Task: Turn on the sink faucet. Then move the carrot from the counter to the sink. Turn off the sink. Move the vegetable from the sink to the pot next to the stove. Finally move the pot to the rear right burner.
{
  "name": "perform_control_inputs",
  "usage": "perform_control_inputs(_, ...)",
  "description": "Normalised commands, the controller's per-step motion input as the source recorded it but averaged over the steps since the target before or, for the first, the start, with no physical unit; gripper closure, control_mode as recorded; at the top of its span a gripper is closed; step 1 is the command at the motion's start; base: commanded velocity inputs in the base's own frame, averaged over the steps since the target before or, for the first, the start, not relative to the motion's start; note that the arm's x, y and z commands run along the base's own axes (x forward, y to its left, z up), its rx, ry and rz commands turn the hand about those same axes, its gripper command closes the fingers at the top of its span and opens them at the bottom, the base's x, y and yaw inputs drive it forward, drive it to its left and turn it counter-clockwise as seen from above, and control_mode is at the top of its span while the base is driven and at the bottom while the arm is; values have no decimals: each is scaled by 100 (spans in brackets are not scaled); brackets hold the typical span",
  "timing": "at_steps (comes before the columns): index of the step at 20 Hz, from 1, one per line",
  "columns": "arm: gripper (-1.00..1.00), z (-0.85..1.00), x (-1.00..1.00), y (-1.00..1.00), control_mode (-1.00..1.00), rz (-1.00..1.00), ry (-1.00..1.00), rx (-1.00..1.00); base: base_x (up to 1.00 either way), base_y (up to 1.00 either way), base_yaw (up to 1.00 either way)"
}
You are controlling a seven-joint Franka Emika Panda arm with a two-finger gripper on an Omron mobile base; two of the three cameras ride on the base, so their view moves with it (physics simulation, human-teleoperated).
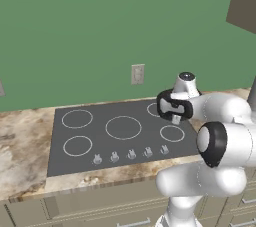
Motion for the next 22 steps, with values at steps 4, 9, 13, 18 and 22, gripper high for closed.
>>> perform_control_inputs(4, 100, -28, 24, 40, -100, 11, 0, -1, 0, 0, 0)
perform_control_inputs(9, 100, -34, 31, 30, -100, 11, 1, -2, 0, 0, 0)
perform_control_inputs(13, 100, -20, 44, 5, -100, 10, 1, 0, 0, 0, 0)
perform_control_inputs(18, 100, -18, 52, 0, -100, 11, 1, 0, 0, 0, 0)
perform_control_inputs(22, 100, -17, 45, 0, -100, 10, 1, 0, 0, 0, 0)
